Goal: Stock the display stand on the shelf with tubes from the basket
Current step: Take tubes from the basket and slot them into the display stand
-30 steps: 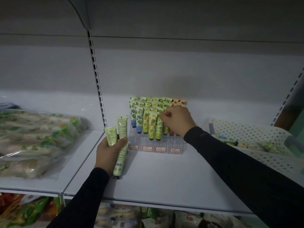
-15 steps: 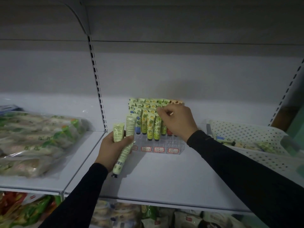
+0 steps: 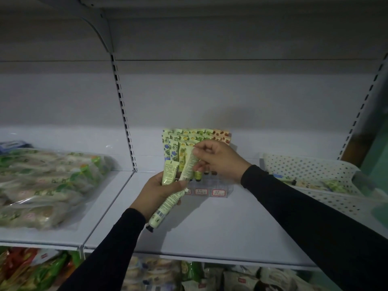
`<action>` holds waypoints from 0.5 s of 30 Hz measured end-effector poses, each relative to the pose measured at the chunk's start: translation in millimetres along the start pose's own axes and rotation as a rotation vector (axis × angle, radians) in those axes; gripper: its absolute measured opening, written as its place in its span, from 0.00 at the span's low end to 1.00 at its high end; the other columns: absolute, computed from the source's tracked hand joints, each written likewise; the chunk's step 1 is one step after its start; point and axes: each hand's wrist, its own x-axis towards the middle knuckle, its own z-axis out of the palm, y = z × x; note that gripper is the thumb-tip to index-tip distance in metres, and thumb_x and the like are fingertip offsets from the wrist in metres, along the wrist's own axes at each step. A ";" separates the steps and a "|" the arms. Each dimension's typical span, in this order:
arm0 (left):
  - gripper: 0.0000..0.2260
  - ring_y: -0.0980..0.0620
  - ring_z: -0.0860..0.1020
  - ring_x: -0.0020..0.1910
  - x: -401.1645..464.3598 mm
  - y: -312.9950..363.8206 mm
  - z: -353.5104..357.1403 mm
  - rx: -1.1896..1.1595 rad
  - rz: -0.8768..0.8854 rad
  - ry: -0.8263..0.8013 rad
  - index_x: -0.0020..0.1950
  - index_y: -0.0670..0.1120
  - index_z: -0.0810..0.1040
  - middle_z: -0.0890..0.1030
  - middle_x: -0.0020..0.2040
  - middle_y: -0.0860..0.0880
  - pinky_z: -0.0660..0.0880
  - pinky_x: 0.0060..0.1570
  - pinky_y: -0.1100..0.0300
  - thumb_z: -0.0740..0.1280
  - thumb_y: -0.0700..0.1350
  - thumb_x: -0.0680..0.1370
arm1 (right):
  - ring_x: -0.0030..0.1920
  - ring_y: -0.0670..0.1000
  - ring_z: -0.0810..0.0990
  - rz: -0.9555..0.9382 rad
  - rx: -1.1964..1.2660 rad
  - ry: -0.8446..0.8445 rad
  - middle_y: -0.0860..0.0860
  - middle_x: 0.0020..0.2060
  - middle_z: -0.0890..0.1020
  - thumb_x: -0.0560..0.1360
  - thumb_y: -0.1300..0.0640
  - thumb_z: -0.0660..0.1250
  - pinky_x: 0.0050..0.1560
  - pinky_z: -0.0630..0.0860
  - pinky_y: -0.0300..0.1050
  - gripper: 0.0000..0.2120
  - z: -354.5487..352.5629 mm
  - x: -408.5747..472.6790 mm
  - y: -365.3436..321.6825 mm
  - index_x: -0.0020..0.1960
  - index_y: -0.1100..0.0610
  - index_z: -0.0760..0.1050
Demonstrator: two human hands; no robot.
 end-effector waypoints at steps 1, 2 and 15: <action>0.13 0.46 0.78 0.31 0.8 -2.2 -1.3 0.018 -0.010 -0.015 0.56 0.39 0.80 0.83 0.44 0.37 0.76 0.32 0.56 0.75 0.40 0.73 | 0.32 0.45 0.81 -0.001 -0.006 -0.010 0.54 0.43 0.82 0.79 0.59 0.65 0.33 0.77 0.34 0.04 -1.1 -1.0 -1.0 0.51 0.59 0.75; 0.14 0.45 0.78 0.32 1.5 -3.9 -1.8 0.028 -0.017 -0.026 0.56 0.40 0.81 0.83 0.46 0.36 0.77 0.34 0.54 0.76 0.41 0.73 | 0.31 0.43 0.80 -0.006 -0.029 -0.010 0.53 0.40 0.82 0.78 0.58 0.67 0.31 0.75 0.33 0.05 -1.8 -2.2 -2.4 0.50 0.59 0.75; 0.06 0.46 0.78 0.32 0.9 -3.2 7.4 0.030 0.077 0.070 0.49 0.40 0.81 0.82 0.37 0.43 0.78 0.33 0.53 0.73 0.34 0.73 | 0.33 0.42 0.79 0.023 -0.311 0.183 0.51 0.46 0.82 0.76 0.59 0.67 0.32 0.73 0.32 0.19 -2.7 4.6 6.3 0.67 0.55 0.73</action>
